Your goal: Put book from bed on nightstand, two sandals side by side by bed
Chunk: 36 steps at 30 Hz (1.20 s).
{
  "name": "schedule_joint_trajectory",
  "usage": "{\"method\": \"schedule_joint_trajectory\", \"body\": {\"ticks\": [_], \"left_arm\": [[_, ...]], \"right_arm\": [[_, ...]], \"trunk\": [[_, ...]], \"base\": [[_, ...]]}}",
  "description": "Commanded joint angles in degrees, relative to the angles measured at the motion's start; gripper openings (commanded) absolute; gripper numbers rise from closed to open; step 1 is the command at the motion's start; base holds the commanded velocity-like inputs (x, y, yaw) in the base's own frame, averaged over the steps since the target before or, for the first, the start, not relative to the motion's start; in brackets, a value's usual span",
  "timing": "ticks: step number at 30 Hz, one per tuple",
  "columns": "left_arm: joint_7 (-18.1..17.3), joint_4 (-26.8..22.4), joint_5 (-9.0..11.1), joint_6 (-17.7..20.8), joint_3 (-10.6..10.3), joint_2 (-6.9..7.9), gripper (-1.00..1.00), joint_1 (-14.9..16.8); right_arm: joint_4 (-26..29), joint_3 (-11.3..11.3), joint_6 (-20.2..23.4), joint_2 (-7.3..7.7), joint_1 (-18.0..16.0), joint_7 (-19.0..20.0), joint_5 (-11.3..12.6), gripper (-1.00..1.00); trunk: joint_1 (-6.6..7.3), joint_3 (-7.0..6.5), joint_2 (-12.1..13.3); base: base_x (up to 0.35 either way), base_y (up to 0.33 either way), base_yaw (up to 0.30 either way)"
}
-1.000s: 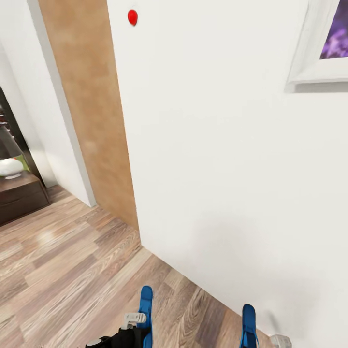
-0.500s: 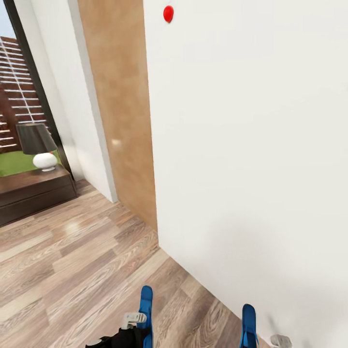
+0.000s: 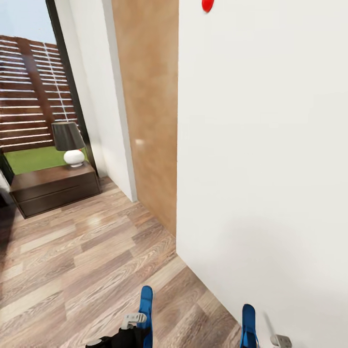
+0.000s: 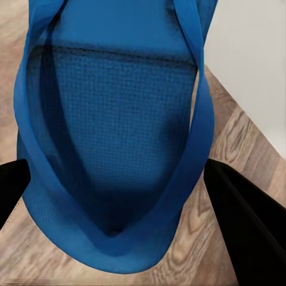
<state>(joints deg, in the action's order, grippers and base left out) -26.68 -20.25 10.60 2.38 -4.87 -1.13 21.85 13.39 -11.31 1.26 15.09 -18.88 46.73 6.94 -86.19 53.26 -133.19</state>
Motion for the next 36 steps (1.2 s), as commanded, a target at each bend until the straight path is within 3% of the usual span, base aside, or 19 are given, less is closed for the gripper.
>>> {"method": "schedule_joint_trajectory", "body": {"ticks": [1, 11, 18, 27, 36], "left_arm": [[0.0, 0.0, 0.6, 0.2, -0.3, 0.03, -1.00, 0.0], [0.0, 0.0, 0.6, 0.2, -0.3, 0.05, -1.00, 0.0], [0.0, 0.0, 0.6, 0.3, -0.3, 0.03, -1.00, 0.0], [0.0, -0.1, 0.6, 0.3, -0.3, 0.04, -1.00, 0.0], [0.0, 0.0, 0.6, 0.2, -0.3, 0.05, -1.00, 0.0]], "right_arm": [[0.0, 0.1, 0.1, 0.03, 0.0, 0.2, 0.5, -1.00], [0.0, 0.1, 0.1, 0.03, 0.0, 0.2, 0.5, -1.00], [0.0, 0.1, 0.1, 0.03, 0.0, 0.2, 0.5, -1.00], [0.0, 0.1, 0.1, 0.03, 0.0, 0.3, 0.5, -1.00], [0.0, 0.1, 0.1, 0.03, 0.0, 0.3, 0.5, -1.00]], "trunk": [[0.01, 0.05, 0.0], [0.01, 0.05, 0.0], [0.01, 0.05, 0.0], [0.01, 0.05, 0.0], [0.01, 0.05, 0.0]], "base": [[0.007, 0.000, 0.293], [0.007, 0.000, 0.293], [0.262, 0.000, 0.287], [0.158, 0.000, 0.077], [0.005, 0.000, 0.262]]}}
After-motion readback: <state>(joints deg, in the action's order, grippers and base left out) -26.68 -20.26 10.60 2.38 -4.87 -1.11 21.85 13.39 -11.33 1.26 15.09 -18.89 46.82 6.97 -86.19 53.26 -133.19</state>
